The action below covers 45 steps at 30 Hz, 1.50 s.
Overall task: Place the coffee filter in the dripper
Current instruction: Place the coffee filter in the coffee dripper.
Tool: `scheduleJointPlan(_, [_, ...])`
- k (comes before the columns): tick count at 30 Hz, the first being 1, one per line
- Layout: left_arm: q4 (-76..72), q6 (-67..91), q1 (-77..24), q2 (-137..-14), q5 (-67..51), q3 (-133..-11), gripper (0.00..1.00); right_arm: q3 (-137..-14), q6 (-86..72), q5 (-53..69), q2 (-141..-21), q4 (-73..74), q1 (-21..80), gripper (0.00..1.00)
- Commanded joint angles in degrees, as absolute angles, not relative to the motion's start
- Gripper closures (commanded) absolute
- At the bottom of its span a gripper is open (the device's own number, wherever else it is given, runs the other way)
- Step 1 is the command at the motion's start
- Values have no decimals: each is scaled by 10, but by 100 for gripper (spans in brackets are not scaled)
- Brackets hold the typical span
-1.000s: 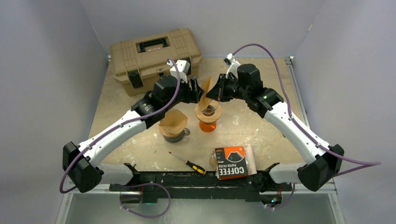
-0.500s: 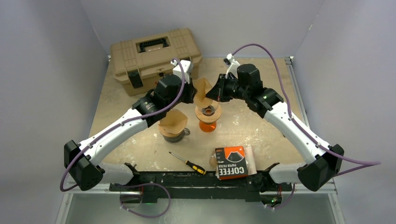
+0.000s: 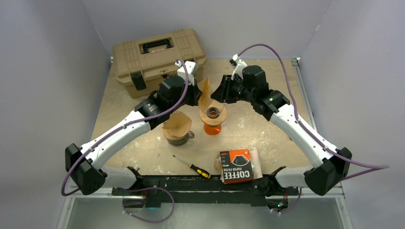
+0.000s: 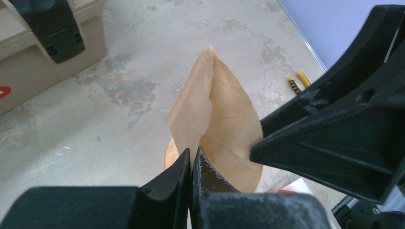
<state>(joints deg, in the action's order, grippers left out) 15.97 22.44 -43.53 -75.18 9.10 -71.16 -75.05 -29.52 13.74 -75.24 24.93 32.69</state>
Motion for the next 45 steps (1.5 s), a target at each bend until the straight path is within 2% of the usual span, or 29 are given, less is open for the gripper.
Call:
scheduleJointPlan(1, [135, 252, -436, -754, 45, -737, 100, -783, -270, 109, -752, 245, 330, 59])
scheduleJointPlan(6, [123, 268, -436, -761, 30, -735, 100, -793, -267, 108, -751, 234, 335, 40])
scheduleJointPlan(12, [101, 289, -436, -762, 18, -729, 100, -799, -268, 83, -755, 234, 353, 36])
scheduleJointPlan(14, [99, 293, -437, -761, 18, -729, 100, -803, -264, 50, -758, 249, 367, 36])
scheduleJointPlan(18, [111, 300, -436, -760, 27, -733, 100, -813, -258, -23, -766, 280, 385, 49])
scheduleJointPlan(21, [115, 303, -436, -759, 33, -733, 100, -823, -255, -78, -774, 302, 402, 54])
scheduleJointPlan(33, [105, 324, -437, -764, 17, -731, 100, -865, -251, -236, -835, 354, 466, 54])
scheduleJointPlan(45, [135, 314, -437, -758, 52, -731, 100, -869, -258, -293, -847, 370, 467, 55])
